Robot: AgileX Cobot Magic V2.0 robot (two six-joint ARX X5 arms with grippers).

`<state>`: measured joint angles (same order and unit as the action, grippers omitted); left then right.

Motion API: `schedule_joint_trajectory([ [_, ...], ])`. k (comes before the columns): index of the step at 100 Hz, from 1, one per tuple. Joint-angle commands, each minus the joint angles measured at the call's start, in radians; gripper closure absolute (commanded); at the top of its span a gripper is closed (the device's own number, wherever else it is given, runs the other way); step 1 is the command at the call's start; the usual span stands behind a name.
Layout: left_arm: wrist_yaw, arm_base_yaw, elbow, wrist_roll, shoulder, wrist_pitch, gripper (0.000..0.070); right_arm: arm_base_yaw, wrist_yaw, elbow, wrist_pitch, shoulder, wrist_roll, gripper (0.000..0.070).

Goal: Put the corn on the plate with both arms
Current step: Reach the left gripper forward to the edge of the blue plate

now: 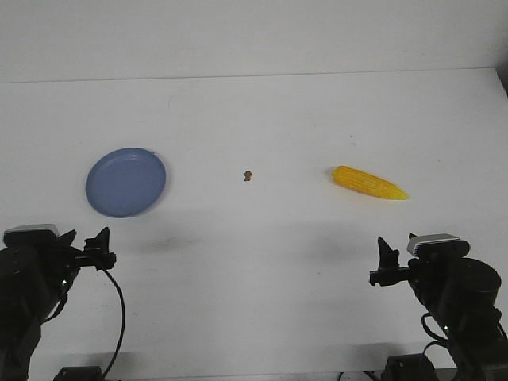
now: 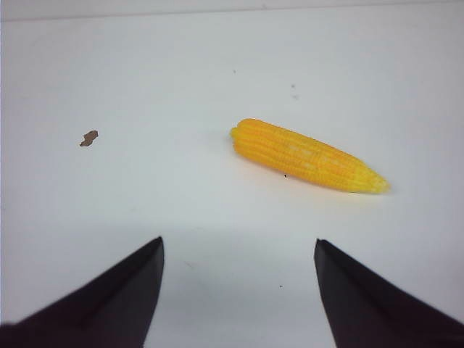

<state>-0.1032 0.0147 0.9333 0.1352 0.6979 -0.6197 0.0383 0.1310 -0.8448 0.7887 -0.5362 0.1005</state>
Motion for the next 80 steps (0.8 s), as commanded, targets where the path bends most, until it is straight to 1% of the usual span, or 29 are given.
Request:
schedule_joint_trajectory([
  [1, 0.003, -0.005, 0.02, 0.021, 0.035, 0.028, 0.0236, 0.001, 0.0, -0.018, -0.007, -0.001, -0.01, 0.0266],
  [18, 0.002, -0.032, 0.087, 0.052, 0.203, 0.077, 0.0237, 0.001, 0.0, -0.018, -0.007, -0.001, -0.01, 0.0266],
  [35, 0.002, -0.082, 0.23, 0.057, 0.438, 0.09, 0.0236, 0.001, 0.0, -0.018, -0.006, -0.001, -0.01, 0.0266],
  [61, 0.003, -0.139, 0.45, 0.031, 0.745, 0.084, 0.0237, 0.001, 0.0, -0.018, -0.006, -0.001, -0.01, 0.0266],
  [80, 0.003, -0.183, 0.485, 0.006, 0.872, 0.098, 0.0237, 0.001, 0.0, -0.018, -0.006, -0.001, -0.01, 0.0266],
])
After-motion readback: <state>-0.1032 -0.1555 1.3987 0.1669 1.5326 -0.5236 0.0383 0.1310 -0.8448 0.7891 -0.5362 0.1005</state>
